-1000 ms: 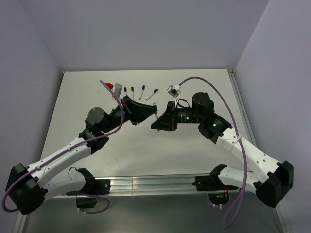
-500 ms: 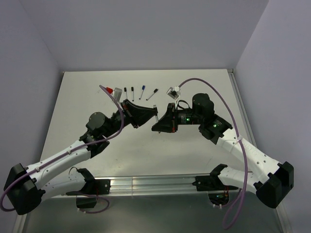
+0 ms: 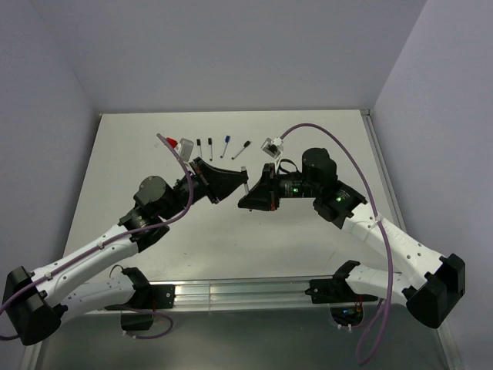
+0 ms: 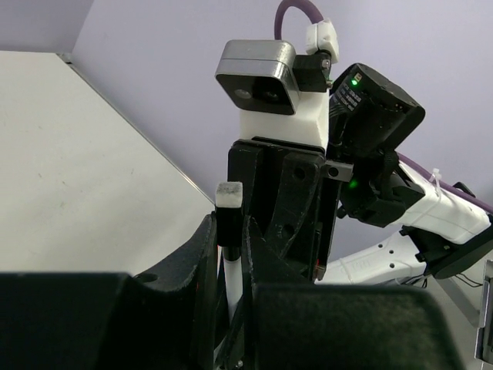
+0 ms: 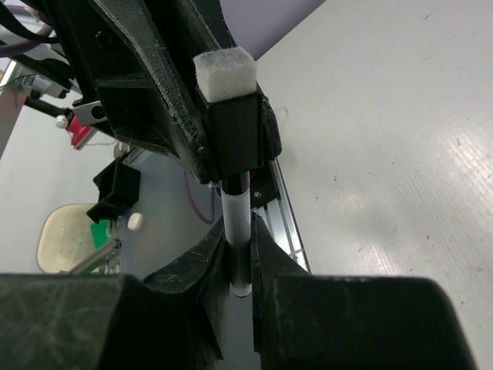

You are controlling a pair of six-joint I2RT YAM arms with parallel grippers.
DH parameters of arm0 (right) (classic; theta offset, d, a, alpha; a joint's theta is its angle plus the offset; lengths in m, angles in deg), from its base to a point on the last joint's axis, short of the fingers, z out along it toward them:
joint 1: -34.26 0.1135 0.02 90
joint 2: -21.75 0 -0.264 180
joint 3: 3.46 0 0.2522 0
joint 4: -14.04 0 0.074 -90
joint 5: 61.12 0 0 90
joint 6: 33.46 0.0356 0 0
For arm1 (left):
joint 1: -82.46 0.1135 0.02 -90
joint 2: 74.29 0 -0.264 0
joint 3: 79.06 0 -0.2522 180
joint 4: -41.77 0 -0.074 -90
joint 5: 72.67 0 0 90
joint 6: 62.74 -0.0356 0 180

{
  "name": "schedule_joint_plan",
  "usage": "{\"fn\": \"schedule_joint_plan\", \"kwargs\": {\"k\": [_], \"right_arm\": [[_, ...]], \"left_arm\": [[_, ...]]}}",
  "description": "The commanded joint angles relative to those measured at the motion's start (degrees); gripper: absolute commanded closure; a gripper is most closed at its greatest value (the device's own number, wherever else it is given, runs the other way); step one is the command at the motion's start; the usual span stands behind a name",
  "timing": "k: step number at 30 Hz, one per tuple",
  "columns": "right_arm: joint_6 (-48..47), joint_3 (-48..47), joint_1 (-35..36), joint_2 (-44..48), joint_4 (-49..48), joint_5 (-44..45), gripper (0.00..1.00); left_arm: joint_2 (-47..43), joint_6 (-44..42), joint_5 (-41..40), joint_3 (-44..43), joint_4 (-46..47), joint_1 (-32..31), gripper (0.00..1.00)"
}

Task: Insert the pens into the pen caps
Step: Press the pen cap onto the pen.

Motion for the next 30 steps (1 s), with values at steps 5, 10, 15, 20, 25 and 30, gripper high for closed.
{"fn": "schedule_joint_plan", "kwargs": {"k": [5,10,15,20,25,30], "right_arm": [[-1.38,-5.34,1.17,1.51,-8.48,7.8,1.0],[-1.38,-5.08,1.17,2.04,-8.48,7.98,1.0],[-1.99,-5.52,1.44,2.66,-7.69,8.24,1.0],[-2.52,-5.69,1.88,2.75,-6.9,8.33,1.0],[-3.66,-6.04,3.37,2.39,-5.49,8.5,1.0],[-4.54,-6.48,5.74,1.78,-4.35,9.12,1.0]], "left_arm": [[-0.9,-5.4,5.11,-4.49,-14.58,-2.11,0.76],[-1.87,-6.63,5.63,-5.11,-15.29,-1.93,0.57],[-3.36,-7.86,4.23,-5.81,-16.26,-1.67,0.45],[-6.17,-7.69,1.59,-6.6,-16.52,1.39,0.41],[-7.84,-6.89,1.77,-8.7,-16.34,7.19,0.36],[-6.97,-6.81,5.18,-11.34,-15.12,10.45,0.31]]}}
